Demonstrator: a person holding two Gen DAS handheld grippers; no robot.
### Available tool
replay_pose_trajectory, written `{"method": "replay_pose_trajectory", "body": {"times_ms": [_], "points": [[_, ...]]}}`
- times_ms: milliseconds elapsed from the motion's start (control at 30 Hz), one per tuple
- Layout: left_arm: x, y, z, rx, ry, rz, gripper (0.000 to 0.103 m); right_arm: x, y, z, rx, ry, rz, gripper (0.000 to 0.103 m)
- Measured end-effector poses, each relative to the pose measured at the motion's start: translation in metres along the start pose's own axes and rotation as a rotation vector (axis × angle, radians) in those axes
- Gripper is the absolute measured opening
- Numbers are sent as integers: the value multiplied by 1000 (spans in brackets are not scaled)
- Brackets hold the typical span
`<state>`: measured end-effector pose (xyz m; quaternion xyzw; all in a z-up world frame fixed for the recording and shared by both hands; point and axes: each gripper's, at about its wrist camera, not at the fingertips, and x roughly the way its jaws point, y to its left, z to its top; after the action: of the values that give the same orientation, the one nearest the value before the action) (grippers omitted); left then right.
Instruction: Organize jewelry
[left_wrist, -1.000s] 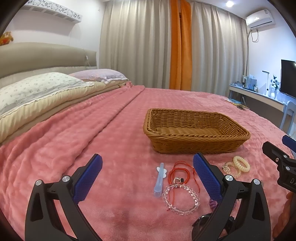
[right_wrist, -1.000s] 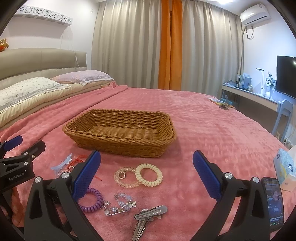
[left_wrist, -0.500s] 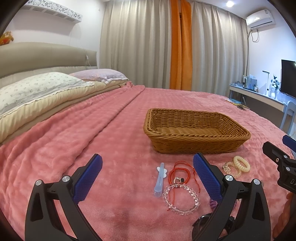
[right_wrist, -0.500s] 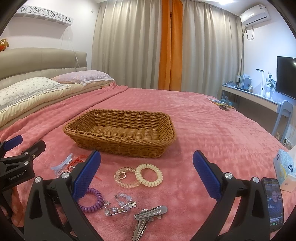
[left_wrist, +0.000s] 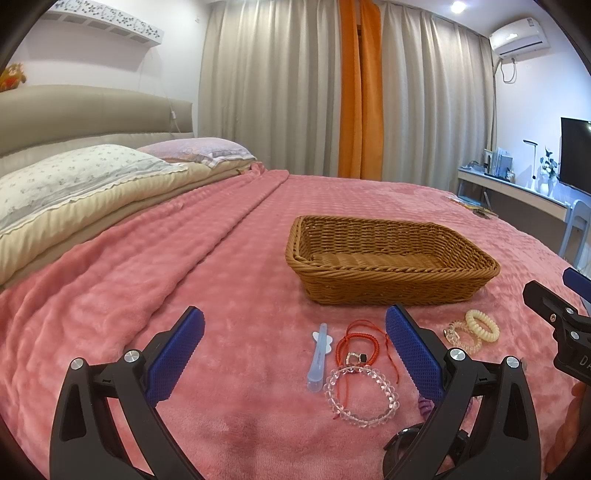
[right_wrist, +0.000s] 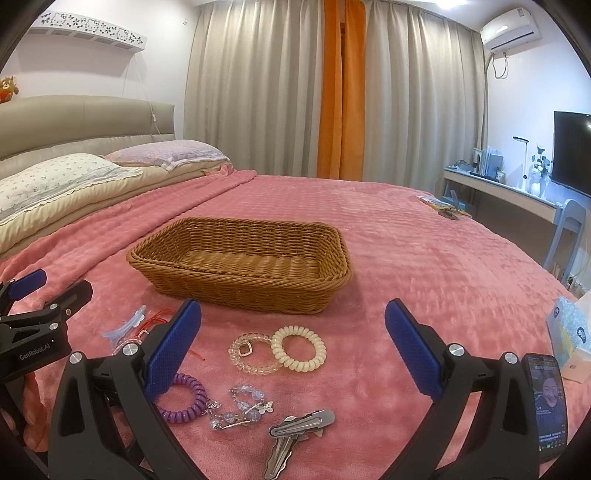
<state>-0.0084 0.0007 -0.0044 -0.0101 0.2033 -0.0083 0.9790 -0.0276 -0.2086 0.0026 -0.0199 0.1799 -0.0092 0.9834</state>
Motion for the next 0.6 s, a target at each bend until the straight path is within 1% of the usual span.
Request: {"method": "replay_pose_trajectory", "body": {"times_ms": [500,600], "points": [[0,0,0,-2,1,-2,96,0,-1,0,5,-2,4,95],[1,2,0,-11,6,-13,96,0,0,-1,3,-8,5,95]]}}
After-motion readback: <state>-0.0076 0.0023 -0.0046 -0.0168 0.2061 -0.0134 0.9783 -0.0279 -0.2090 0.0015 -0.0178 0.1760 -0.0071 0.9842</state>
